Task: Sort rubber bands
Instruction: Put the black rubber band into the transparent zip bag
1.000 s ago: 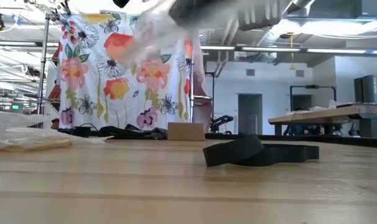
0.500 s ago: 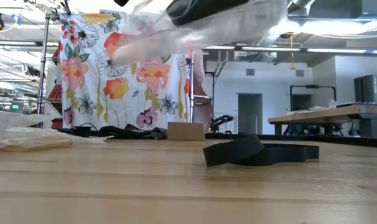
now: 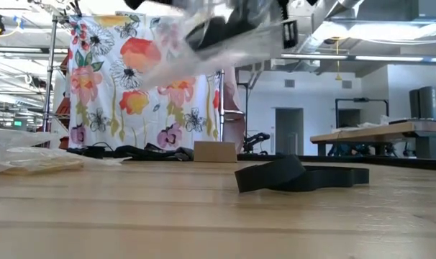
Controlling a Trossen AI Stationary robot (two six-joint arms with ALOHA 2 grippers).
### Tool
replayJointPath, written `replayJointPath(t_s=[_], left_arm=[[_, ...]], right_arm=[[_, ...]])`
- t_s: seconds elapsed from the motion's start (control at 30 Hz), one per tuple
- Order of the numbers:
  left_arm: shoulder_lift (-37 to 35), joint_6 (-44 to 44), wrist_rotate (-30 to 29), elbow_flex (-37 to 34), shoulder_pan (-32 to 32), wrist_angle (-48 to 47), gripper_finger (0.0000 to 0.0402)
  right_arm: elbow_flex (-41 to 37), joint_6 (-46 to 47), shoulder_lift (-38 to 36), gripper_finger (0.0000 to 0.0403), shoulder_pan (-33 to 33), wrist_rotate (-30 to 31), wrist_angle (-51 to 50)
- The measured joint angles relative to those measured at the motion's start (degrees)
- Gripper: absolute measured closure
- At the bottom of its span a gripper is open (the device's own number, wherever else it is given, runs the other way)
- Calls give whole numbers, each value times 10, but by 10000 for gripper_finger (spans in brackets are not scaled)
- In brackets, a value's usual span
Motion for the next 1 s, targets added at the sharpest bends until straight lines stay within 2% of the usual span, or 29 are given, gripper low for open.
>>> replayJointPath(t_s=[0.13, 0.3, 0.4, 0.47, 0.53, 0.6, 0.77, 0.83, 0.93, 1.0], left_arm=[[-14, -41, -29, 0, 0, -106, 250], [-32, -129, -34, 0, -15, -231, 249], [-39, -164, -40, -9, -38, -273, 250], [-40, -176, -46, -21, -54, -264, 250], [-40, -179, -51, -42, -69, -217, 250], [-37, -159, -32, -68, -71, -134, 250], [-15, -37, 47, -167, -31, 205, 250], [4, -8, 89, -208, 0, 359, 250], [53, 7, 112, -253, 46, 546, 250], [91, 8, 125, -260, 70, 621, 250]], right_arm=[[0, -81, 0, 388, -23, 7, -13], [1, -216, 0, 386, -47, 8, -131], [1, -286, 0, 386, -58, 7, -201], [1, -333, 0, 386, -62, 7, -253], [1, -391, 0, 386, -65, 13, -299], [1, -453, 0, 386, -65, 40, -352], [3, -505, 0, 385, -74, 228, -434], [4, -506, 0, 385, -80, 278, -435], [6, -506, 0, 385, -90, 290, -452], [11, -488, 0, 385, -93, 289, -469]])
